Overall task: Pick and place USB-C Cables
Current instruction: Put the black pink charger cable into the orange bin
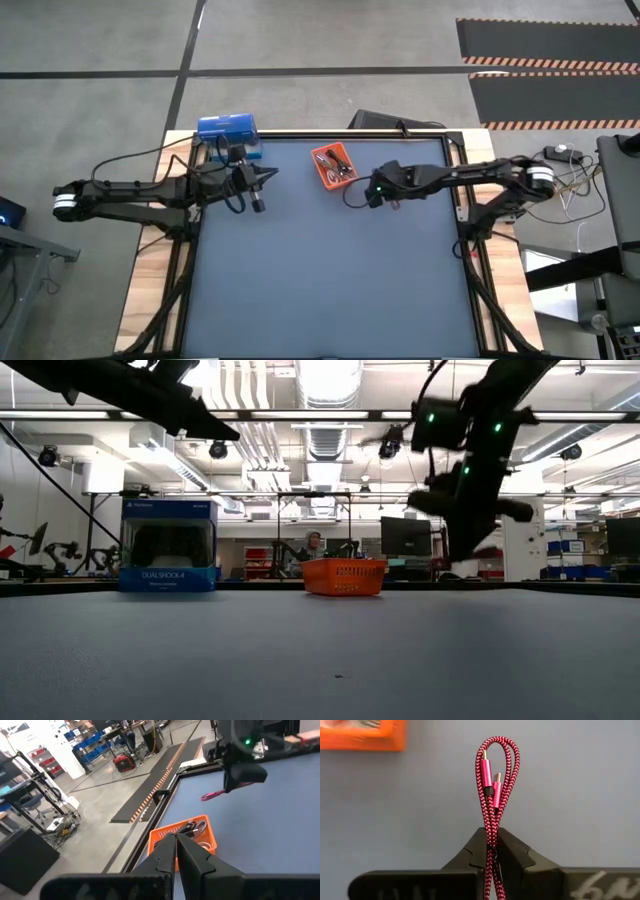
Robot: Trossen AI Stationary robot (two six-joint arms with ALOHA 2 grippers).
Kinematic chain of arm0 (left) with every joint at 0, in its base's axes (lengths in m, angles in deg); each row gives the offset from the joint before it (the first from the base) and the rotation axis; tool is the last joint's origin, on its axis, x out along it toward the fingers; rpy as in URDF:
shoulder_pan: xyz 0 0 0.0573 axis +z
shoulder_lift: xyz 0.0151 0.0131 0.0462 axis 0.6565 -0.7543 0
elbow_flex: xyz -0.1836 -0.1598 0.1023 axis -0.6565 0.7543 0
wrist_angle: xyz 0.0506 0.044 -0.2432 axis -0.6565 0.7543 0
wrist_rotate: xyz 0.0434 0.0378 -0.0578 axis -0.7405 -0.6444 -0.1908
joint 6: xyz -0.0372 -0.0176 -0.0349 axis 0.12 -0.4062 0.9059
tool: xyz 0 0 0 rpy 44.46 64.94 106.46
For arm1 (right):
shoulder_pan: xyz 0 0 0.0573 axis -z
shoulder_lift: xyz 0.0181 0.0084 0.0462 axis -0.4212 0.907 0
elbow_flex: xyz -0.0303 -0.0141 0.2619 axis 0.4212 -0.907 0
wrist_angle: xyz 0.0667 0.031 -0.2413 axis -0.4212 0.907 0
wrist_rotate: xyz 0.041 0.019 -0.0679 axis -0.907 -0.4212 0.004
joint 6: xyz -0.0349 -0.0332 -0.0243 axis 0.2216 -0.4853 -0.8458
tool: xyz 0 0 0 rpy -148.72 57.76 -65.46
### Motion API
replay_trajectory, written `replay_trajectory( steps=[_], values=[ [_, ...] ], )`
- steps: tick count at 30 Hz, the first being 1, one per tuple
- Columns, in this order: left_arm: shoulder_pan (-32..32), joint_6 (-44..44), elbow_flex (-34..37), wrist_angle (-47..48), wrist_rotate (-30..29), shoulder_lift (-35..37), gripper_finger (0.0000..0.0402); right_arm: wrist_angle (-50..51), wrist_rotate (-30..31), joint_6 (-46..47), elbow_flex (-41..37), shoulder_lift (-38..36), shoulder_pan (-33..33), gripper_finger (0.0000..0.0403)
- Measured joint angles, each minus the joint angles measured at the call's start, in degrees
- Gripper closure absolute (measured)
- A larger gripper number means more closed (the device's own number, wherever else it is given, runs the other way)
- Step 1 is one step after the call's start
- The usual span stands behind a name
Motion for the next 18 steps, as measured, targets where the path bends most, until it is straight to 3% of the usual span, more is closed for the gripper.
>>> replay_trajectory(
  steps=[11, 18],
  values=[
    [0.0, 2.2, 0.0, -0.1, 0.0, 0.0, 0.0400, -2.0, 4.1, -6.5, 0.0, -11.4, -2.2, 0.0385],
    [0.0, 2.1, 0.0, -0.1, 0.0, 0.0, 0.0400, -16.0, 4.3, -14.9, 0.0, -10.9, -2.2, 0.0385]
  ],
)
